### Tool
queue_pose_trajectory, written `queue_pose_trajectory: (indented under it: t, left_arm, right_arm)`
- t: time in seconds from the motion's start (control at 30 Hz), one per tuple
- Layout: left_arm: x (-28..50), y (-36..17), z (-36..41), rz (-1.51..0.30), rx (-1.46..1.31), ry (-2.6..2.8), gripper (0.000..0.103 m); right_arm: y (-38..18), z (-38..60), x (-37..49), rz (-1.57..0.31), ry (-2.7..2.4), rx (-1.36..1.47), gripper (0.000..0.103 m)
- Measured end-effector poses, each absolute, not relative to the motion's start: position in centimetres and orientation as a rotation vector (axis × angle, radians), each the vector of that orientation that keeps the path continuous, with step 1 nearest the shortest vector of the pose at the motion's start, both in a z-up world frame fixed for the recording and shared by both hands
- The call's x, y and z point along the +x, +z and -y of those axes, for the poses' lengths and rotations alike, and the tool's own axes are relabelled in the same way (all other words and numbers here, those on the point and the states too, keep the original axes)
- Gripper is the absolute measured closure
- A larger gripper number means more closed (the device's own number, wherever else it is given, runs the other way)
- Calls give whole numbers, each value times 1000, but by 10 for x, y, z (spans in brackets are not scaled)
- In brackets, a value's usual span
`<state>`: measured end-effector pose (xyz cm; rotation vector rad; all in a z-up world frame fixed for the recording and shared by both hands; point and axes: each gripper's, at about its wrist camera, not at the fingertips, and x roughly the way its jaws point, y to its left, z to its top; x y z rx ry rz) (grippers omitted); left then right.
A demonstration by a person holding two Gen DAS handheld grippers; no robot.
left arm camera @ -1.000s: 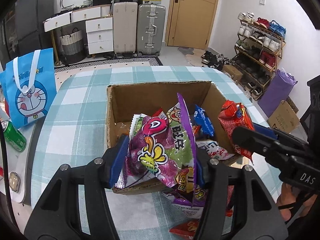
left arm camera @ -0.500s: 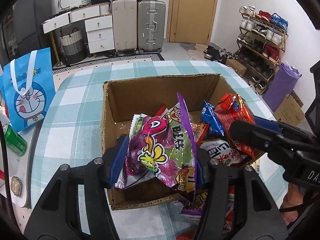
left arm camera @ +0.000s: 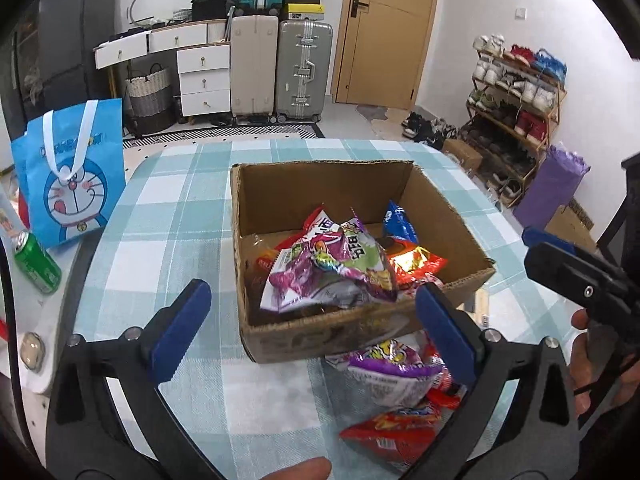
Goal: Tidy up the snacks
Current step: 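Open both tools to drop the snacks into the box, then withdraw both tools from the box toward the remaining snacks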
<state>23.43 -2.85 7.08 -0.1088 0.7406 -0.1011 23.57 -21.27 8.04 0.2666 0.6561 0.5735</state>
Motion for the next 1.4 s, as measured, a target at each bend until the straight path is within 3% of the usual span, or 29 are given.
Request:
queue_pose_trajectory:
  t: [0.57, 1.4]
  left_arm:
    - [147, 29, 50, -823, -97, -122, 1]
    - [138, 24, 56, -864, -72, -147, 1]
  right_arm:
    - [55, 246, 176, -743, 444, 163, 1]
    - [-8, 254, 208, -952, 324, 236, 1]
